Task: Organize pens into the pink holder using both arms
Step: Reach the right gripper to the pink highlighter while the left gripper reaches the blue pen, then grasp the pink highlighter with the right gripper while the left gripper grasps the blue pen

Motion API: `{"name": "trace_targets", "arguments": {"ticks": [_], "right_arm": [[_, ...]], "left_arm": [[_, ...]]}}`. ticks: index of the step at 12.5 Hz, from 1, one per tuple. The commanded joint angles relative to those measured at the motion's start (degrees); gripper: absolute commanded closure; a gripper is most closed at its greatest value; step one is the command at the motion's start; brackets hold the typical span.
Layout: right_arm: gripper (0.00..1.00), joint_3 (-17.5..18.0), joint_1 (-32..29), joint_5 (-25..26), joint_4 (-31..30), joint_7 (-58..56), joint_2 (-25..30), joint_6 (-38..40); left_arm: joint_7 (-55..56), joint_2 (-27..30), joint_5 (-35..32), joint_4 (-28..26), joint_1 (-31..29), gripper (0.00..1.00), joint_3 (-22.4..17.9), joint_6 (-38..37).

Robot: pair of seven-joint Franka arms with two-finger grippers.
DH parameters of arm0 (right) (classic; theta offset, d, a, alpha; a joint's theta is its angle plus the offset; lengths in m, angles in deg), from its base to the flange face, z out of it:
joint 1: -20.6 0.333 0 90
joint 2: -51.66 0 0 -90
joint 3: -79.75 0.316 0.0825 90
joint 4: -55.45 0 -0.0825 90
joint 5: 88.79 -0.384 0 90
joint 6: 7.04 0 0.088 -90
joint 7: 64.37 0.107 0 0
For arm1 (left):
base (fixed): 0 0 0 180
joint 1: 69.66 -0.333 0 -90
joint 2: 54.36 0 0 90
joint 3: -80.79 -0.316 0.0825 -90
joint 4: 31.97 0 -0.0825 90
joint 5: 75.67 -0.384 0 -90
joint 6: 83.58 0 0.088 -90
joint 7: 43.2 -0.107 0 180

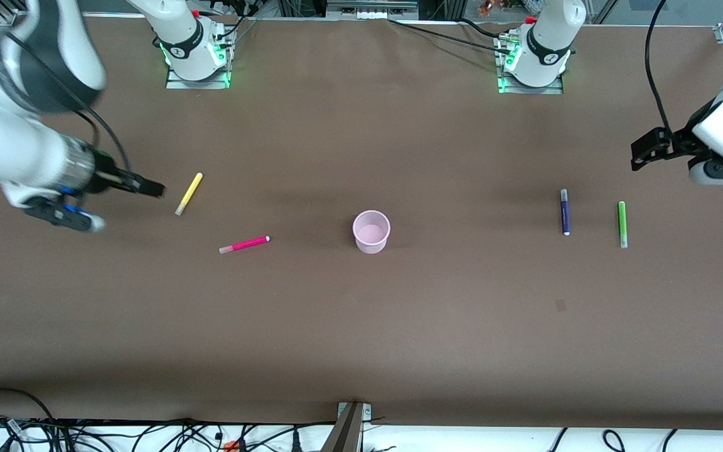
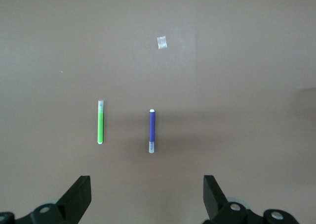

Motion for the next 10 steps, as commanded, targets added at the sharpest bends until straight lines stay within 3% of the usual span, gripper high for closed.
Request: {"name": "trace_targets", "arguments": {"ticks": [1, 4, 7, 10], "right_arm": [[0.0, -0.07, 5.12, -2.02, 0.74, 13.97, -6.61, -6.65], [0.01, -0.07, 8.38, -2.2, 0.74, 25.5, -15.93, -17.73], [0.09, -0.07, 9.7, -2.29, 0.65, 27.28, -21.4, -24.33], [0.15, -0.07, 9.71, -3.25, -2.23, 27.29, -23.17, -27.77]], "left_arm": [[-1.18, -6.52, 0.47, 0.78, -0.29, 0.0, -0.27, -1.01], [-1.18, -11.53, -1.36, -2.64, -0.81, 0.0, -0.45, 0.47], [-1.18, -12.43, -1.64, -9.13, -1.08, 0.0, -0.45, 9.5], [-1.27, -12.25, -1.72, -16.95, -2.22, 0.0, -0.45, 21.27]]}}
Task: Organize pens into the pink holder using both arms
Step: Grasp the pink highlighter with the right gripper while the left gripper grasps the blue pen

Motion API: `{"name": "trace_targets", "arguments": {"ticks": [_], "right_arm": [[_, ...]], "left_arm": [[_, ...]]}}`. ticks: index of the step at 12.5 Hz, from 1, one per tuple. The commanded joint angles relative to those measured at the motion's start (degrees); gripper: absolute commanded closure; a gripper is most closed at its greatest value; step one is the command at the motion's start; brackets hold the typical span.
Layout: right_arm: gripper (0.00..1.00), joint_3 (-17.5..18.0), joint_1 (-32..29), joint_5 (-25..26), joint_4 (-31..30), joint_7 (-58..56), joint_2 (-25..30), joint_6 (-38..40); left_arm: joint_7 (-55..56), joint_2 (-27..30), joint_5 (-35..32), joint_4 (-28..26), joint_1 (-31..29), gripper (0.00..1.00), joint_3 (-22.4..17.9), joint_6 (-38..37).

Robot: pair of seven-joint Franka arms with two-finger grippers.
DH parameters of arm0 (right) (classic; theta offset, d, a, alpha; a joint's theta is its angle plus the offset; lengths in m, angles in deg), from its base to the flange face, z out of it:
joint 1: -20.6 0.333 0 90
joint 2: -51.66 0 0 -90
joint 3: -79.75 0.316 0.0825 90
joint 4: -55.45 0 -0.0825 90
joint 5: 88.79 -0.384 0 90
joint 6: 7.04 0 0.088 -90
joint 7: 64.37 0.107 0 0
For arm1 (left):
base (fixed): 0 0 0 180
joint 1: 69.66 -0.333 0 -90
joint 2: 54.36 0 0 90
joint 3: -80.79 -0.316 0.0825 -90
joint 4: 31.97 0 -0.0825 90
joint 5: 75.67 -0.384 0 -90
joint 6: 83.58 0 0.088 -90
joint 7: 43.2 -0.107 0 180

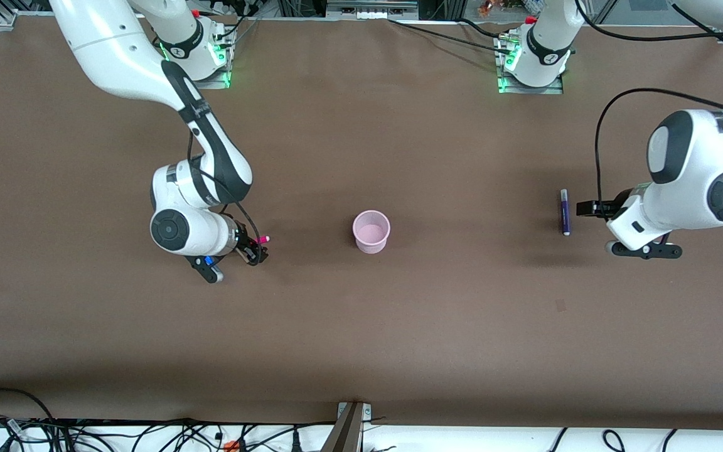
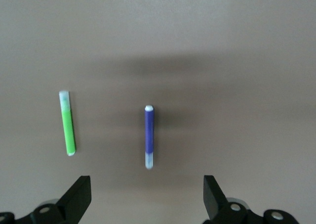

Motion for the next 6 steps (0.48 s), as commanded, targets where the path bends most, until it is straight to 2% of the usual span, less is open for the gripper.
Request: {"name": "trace_targets", "arguments": {"ticks": [1, 3, 4, 6], "right_arm": [[0.17, -0.18, 0.21, -1.17, -2.98, 0.71, 0.36, -2.35], [0.24, -0.18, 0.3, -1.17, -4.65, 0.71, 0.28, -5.59], [0.33, -0.09, 0.21, -1.26, -5.27, 0.62, 0.1, -7.0], [0.7, -0.09, 0.21, -2.31, -5.63, -0.17, -0.16, -7.37]], "left_arm": [[-1.08, 2.06, -1.72, -8.18, -0.96, 0.0, 0.1, 9.95], [-1.08, 1.89, -5.31, -13.98, -1.04, 0.0, 0.1, 19.16], [-1.08, 1.28, -5.59, -17.66, -1.57, 0.0, 0.1, 26.09], [-1.08, -1.79, -5.59, -23.39, -2.62, 0.0, 0.1, 38.84]]}}
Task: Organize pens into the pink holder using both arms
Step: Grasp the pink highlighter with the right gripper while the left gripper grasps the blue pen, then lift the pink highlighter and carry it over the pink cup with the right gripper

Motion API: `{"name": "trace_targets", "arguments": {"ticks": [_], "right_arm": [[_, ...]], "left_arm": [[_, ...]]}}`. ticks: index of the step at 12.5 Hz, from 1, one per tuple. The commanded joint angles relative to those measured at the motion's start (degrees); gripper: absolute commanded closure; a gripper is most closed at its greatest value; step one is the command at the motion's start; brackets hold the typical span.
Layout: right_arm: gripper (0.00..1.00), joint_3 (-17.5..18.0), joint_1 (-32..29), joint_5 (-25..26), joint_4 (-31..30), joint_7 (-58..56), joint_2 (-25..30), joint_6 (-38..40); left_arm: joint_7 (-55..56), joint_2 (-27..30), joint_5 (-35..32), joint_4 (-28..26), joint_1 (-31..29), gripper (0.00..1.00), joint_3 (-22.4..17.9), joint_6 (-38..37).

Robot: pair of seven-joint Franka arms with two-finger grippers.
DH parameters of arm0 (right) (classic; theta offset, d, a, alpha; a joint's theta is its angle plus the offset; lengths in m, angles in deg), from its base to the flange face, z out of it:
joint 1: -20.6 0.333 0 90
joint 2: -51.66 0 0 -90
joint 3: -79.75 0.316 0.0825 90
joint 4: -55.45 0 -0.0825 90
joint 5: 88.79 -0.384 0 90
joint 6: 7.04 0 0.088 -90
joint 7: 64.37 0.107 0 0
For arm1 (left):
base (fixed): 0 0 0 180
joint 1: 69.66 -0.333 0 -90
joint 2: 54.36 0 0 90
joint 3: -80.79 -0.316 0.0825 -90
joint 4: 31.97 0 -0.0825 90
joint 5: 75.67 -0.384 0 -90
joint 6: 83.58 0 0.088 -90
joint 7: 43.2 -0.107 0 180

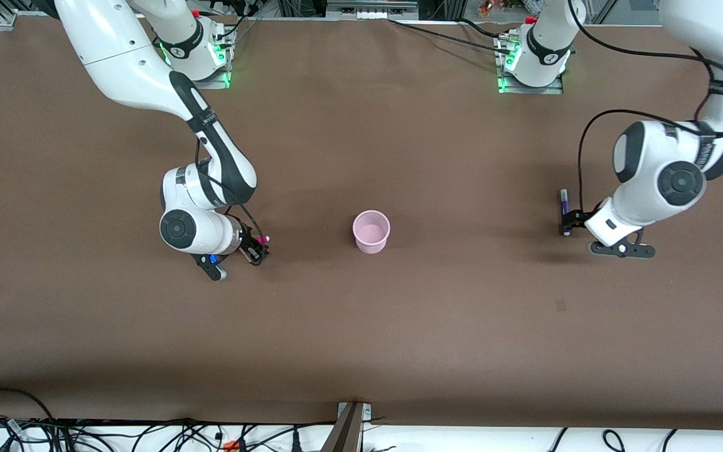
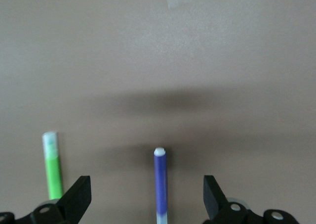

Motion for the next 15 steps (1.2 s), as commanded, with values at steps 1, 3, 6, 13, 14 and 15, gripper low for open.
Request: {"name": "trace_targets", "arguments": {"ticks": [1, 3, 6, 13, 14, 15], "right_arm": [[0.87, -0.07, 0.2, -2.01, -1.48, -0.5, 0.26, -1.14], [1.0, 0.28, 0.9, -2.45, -1.22, -0.68, 0.17, -0.7], [1.0, 2.48, 1.08, -9.53, 1.67, -0.24, 1.05, 5.33], [1.0, 5.55, 1.08, -45.91, 10.37, 0.64, 2.19, 19.6], [1.0, 6.08, 1.08, -50.22, 10.82, 0.64, 2.19, 19.52], [1.0, 6.52, 1.08, -54.01, 11.08, 0.55, 1.67, 18.99]], "left_arm": [[-0.96, -2.75, -1.06, -6.25, -1.53, 0.0, 0.14, 12.47], [-0.97, -4.34, -1.06, -6.26, -1.88, 0.12, 0.22, 13.03], [-0.97, -5.66, -1.06, -6.17, -1.88, 0.34, 0.22, 13.12], [-0.88, -5.76, -1.06, -6.17, -1.88, 0.88, 0.31, 13.03], [-0.7, -5.76, -1.06, -6.17, -1.88, 0.89, 0.31, 13.03], [-0.7, -5.76, -1.06, -6.17, -1.88, 0.89, 0.31, 12.94]]}}
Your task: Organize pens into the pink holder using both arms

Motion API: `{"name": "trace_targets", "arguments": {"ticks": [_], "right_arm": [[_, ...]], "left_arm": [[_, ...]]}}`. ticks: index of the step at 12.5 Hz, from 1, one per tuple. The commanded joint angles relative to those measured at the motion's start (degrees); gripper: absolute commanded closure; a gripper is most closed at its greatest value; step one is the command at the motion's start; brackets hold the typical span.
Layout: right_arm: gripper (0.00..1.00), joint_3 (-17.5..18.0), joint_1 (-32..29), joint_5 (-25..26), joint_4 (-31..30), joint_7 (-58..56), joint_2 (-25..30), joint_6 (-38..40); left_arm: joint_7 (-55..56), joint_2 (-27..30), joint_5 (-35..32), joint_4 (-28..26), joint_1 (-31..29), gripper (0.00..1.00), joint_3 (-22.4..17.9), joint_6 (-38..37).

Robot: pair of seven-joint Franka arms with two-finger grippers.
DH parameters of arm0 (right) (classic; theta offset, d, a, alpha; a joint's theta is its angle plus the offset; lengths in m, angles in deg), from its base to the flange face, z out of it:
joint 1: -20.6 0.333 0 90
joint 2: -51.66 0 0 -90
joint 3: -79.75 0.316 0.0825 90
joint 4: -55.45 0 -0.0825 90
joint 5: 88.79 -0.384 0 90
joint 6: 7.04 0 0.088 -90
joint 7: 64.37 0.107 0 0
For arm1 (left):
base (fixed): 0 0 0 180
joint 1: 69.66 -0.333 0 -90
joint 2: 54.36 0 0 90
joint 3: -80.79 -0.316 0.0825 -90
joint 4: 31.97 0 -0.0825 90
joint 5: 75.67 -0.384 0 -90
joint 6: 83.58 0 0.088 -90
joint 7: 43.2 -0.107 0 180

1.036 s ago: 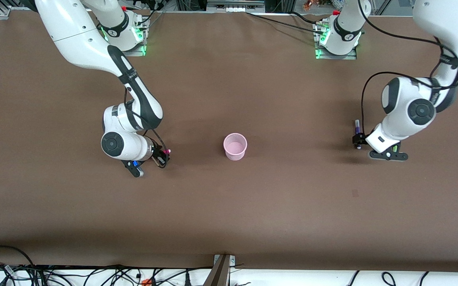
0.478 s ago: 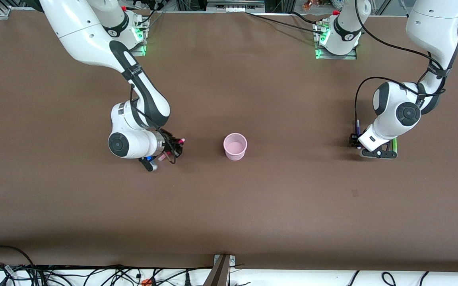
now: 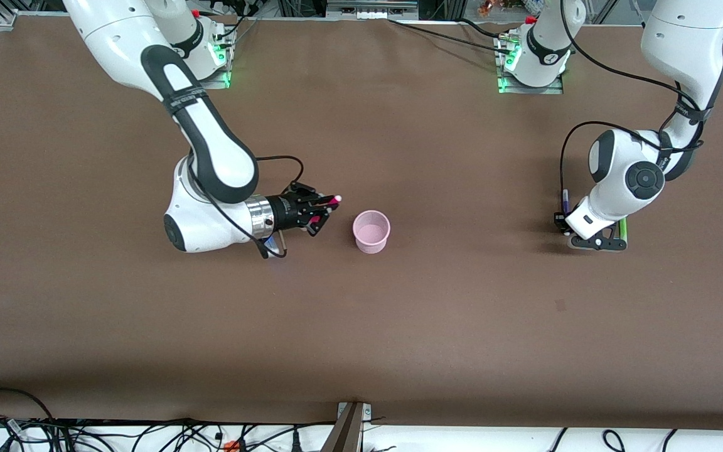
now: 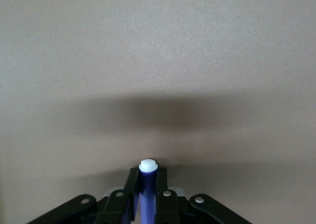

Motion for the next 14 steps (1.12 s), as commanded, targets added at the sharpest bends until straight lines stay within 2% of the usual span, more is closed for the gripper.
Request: {"name": "trace_targets", "arguments": {"ticks": [1, 3, 5, 6, 8, 10, 13, 14], "right_arm": [[1.0, 1.85, -0.21, -9.05, 1.17, 0.11, -1.19, -0.43], [1.0, 1.94, 2.5, -13.89, 2.48, -0.51, -2.77, -4.28], [1.0, 1.94, 4.53, -15.49, 4.5, -0.69, -5.13, -8.06], [1.0, 1.94, 5.49, -15.93, 5.9, -0.69, -6.28, -8.95], [1.0, 1.94, 7.17, -16.64, 7.41, -0.69, -7.86, -11.76], [1.0, 1.94, 8.14, -17.07, 9.51, -0.69, -9.44, -13.18], [1.0, 1.94, 8.14, -17.08, 10.93, -2.78, -11.47, -13.18], [0.83, 1.94, 8.05, -17.08, 10.75, -3.84, -11.65, -13.18]], "left_arm": [[-0.34, -0.18, -1.01, 0.3, -0.34, 0.89, 0.22, -0.1], [-0.34, 0.26, -1.01, 0.38, -0.34, 0.92, 0.31, -0.54], [-0.34, 1.83, -1.01, 0.99, -0.34, 0.92, 0.31, -2.19], [-0.34, 2.71, -1.01, 2.48, -0.25, 0.92, 0.49, -5.78], [-0.6, 3.95, -1.01, 7.56, 0.36, 0.93, 0.49, -15.6], [-1.21, 4.04, -0.92, 14.58, 0.28, 0.93, 2.24, -25.54], [-5.05, 3.69, 0.3, 23.74, 0.28, 0.93, 3.56, -34.8], [-7.78, 3.69, 3.7, 25.33, 0.19, 0.93, 3.91, -35.69]]}}
